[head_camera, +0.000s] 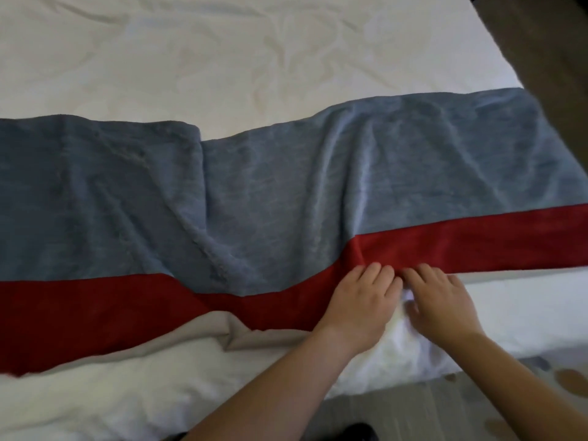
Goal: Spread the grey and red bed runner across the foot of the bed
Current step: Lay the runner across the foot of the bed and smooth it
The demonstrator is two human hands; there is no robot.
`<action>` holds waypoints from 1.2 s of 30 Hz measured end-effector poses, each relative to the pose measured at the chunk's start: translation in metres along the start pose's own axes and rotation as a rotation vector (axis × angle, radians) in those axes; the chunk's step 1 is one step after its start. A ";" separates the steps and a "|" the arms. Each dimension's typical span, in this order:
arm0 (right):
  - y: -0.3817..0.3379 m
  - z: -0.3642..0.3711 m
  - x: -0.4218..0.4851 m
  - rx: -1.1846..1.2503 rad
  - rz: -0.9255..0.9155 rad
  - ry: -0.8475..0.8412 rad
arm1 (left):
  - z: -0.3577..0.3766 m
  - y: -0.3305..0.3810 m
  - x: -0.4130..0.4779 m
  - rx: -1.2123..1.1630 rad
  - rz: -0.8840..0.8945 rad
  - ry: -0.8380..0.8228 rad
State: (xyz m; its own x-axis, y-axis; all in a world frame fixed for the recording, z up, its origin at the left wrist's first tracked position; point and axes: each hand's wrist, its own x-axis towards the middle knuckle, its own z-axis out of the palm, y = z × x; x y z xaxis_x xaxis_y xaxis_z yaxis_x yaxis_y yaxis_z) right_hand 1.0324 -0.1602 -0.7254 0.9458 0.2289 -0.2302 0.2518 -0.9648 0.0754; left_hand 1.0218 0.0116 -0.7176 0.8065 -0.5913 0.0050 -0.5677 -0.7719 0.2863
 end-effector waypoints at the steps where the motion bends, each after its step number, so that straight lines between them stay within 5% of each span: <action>1: 0.010 0.001 0.004 -0.040 -0.051 0.026 | 0.002 0.009 0.017 0.045 -0.036 -0.012; 8: 0.085 0.005 0.004 0.076 -0.230 -0.089 | 0.031 0.067 0.082 -0.019 -0.267 -0.256; 13: 0.130 0.008 -0.013 0.078 -0.372 -0.158 | 0.043 0.102 0.086 -0.083 -0.234 -0.250; 16: 0.148 0.006 -0.015 0.118 -0.424 -0.044 | 0.043 0.110 0.106 -0.079 -0.251 -0.180; 24: 0.210 0.008 0.009 0.069 -0.156 0.158 | 0.045 0.122 0.175 -0.058 -0.173 -0.068; 30: 0.261 0.018 0.022 0.098 -0.073 -0.030 | 0.058 0.146 0.214 -0.116 -0.191 -0.071; 36: 0.322 0.025 -0.003 0.247 -0.060 -0.043 | 0.072 0.195 0.240 -0.114 -0.127 -0.147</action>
State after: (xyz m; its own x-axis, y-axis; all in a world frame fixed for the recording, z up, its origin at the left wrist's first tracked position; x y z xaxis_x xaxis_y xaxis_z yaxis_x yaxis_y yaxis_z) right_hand 1.1058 -0.4748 -0.7247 0.9199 0.2858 -0.2686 0.2443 -0.9533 -0.1775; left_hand 1.0926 -0.2974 -0.7295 0.8328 -0.5250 -0.1753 -0.4337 -0.8158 0.3826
